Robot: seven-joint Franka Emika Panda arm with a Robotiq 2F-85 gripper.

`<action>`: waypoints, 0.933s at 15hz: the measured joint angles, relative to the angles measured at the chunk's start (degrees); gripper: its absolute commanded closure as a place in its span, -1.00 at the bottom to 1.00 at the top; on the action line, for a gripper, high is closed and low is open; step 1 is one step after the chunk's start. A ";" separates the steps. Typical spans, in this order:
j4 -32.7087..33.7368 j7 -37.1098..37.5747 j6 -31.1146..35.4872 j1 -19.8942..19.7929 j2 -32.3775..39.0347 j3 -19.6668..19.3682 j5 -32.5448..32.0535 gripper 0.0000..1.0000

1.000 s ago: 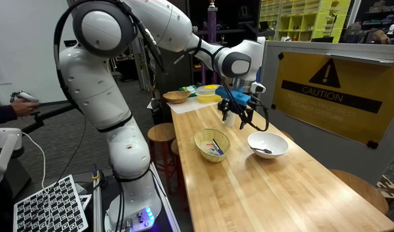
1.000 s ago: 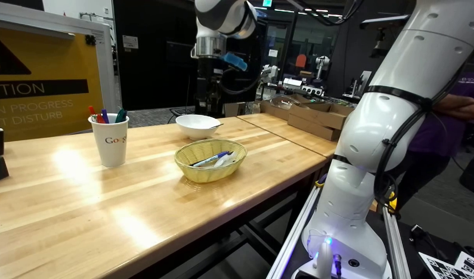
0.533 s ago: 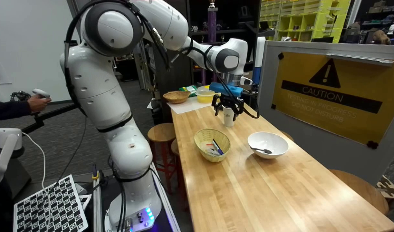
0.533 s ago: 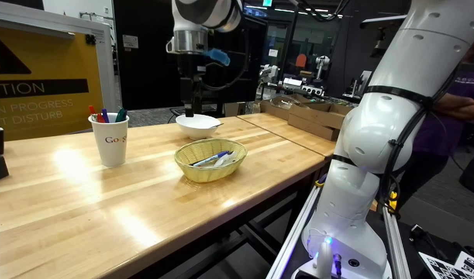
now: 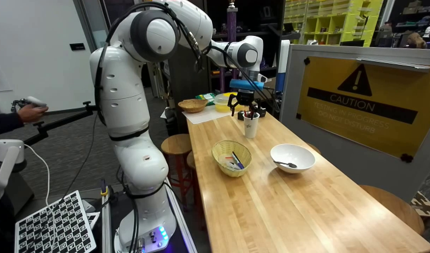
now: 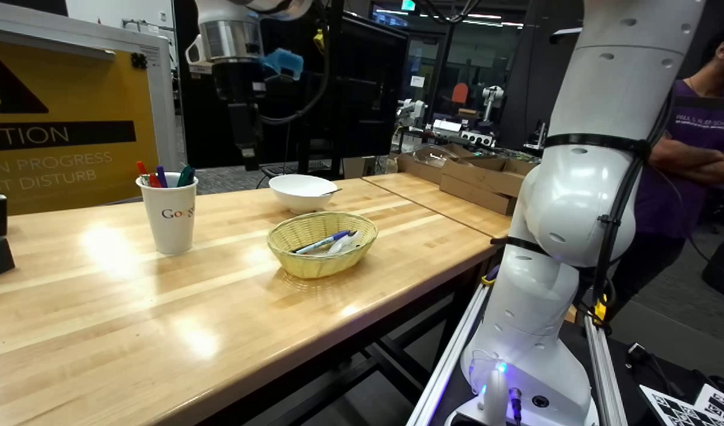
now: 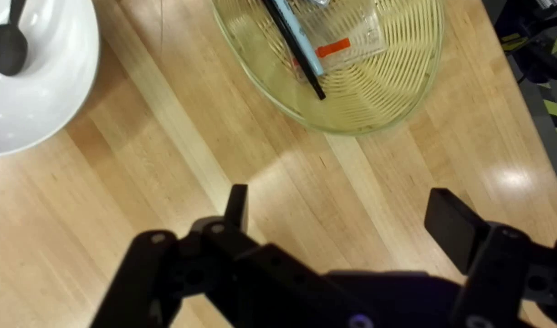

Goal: Remove a blue pen from the white cup and put it inside the brown basket

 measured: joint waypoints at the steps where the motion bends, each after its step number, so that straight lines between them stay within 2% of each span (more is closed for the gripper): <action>1: 0.93 0.00 -0.31 0.02 0.65 0.23 -0.13 -1.00; 14: 3.01 -1.89 0.02 -0.35 1.65 0.47 -0.42 -1.00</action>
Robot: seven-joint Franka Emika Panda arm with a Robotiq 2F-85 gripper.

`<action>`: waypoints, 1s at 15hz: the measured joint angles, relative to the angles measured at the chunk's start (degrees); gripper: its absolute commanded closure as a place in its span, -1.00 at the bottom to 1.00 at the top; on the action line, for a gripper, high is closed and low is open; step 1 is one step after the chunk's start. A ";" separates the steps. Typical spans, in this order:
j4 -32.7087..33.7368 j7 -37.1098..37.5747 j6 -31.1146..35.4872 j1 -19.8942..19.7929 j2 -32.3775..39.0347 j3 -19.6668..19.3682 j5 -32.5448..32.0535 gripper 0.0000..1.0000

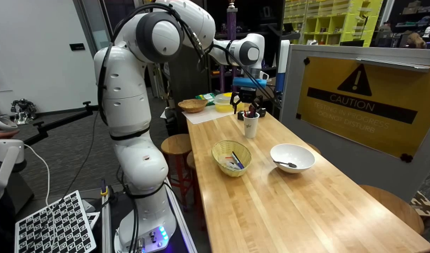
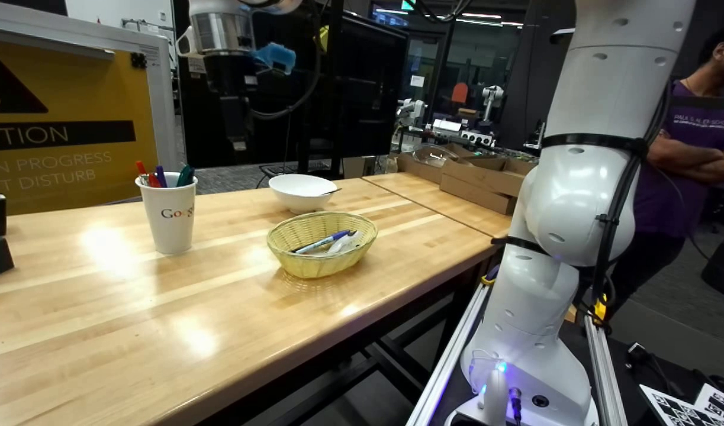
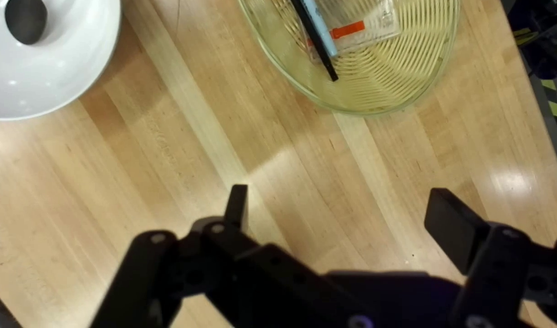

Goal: Remove a blue pen from the white cup and put it inside the brown basket

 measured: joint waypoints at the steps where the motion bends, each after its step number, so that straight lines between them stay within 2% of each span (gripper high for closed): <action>1: 0.50 -0.36 0.07 0.08 0.02 0.18 -0.02 -1.00; 10: 6.89 -4.27 0.09 1.09 3.30 2.97 -1.08 -1.00; 15: 12.14 -6.79 3.56 1.42 8.68 3.58 -2.83 -1.00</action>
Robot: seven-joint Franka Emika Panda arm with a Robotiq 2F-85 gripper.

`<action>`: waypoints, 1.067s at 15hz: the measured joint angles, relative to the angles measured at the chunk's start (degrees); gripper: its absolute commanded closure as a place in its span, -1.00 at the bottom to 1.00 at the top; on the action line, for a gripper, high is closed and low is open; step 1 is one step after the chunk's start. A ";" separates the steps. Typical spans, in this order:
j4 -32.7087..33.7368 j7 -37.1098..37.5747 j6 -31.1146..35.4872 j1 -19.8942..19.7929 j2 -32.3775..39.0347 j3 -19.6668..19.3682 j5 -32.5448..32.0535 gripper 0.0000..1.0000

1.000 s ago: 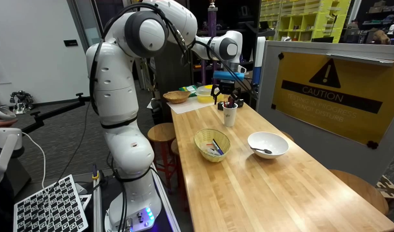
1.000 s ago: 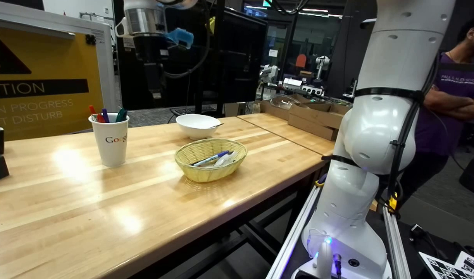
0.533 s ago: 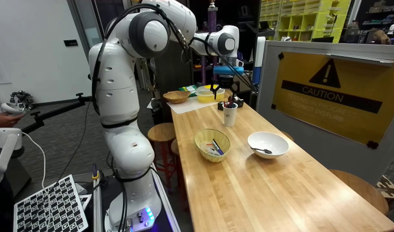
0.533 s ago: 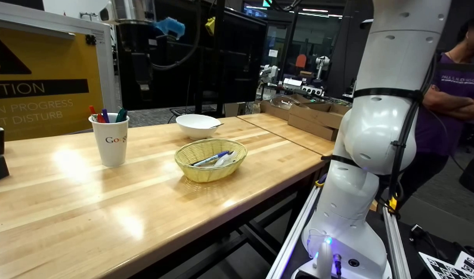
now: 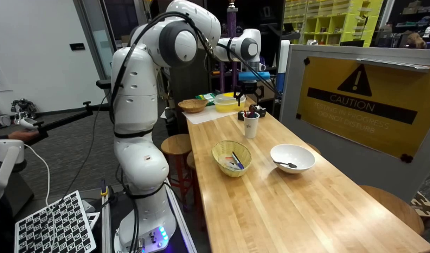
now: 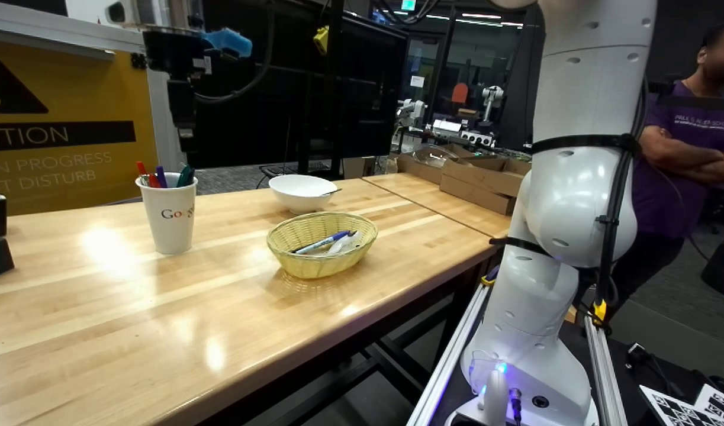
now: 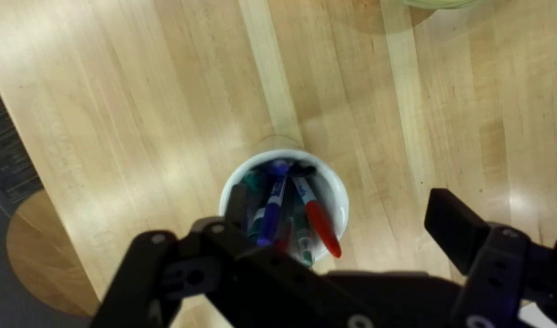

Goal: Remove a blue pen from the white cup and put it inside the brown basket

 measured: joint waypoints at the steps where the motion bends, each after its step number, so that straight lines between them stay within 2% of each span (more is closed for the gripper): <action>1: 1.22 -0.44 0.86 -0.08 1.41 0.00 0.00 -1.00; 7: 6.01 -3.22 3.28 -0.16 7.36 0.00 0.00 -1.00; 16: 6.53 -4.40 3.59 -0.08 7.89 1.24 0.00 -1.00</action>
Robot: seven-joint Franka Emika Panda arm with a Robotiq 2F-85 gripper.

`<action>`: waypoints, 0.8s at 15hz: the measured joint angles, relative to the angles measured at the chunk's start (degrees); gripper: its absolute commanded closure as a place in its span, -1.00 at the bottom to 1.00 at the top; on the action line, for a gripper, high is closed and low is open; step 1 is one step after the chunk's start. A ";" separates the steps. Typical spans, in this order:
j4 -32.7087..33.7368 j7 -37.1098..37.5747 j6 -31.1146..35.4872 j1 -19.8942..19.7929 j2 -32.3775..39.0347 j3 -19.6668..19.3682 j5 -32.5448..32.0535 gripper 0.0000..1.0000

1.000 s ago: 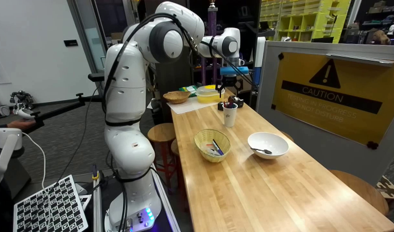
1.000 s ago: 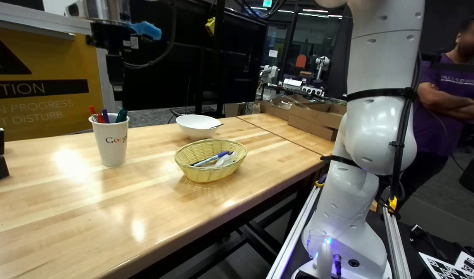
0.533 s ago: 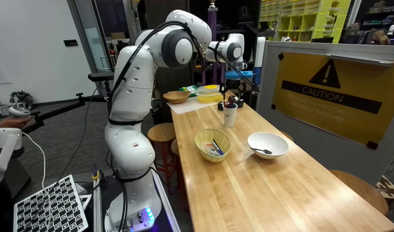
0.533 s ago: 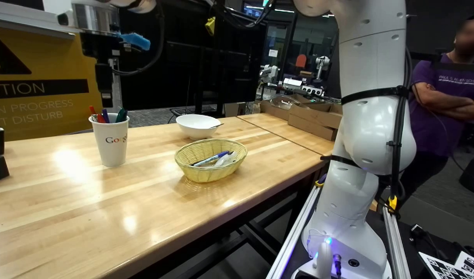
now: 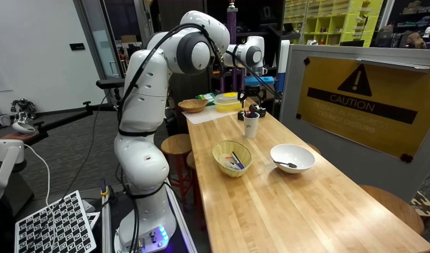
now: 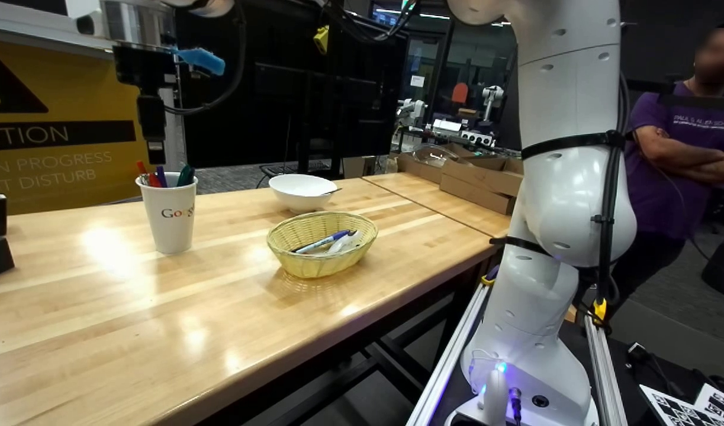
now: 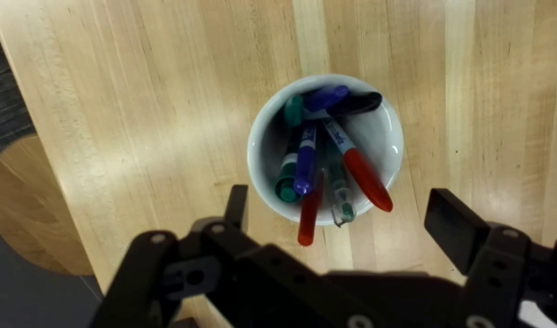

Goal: Remove a blue pen from the white cup and put it inside the brown basket

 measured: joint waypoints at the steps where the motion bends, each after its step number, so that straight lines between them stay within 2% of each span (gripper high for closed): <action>1: -0.02 -0.01 -0.08 -0.07 0.15 0.00 0.00 -1.00; 4: -0.04 -0.20 -0.12 -0.32 0.92 -0.01 0.07 -1.00; 5: -0.04 -0.35 -0.12 -0.34 1.20 -0.01 0.08 -0.87; 6: -0.07 -0.59 -0.12 -0.34 1.44 -0.01 0.08 -0.48; 12: -0.32 -1.79 -0.12 -0.29 1.90 0.01 0.08 0.38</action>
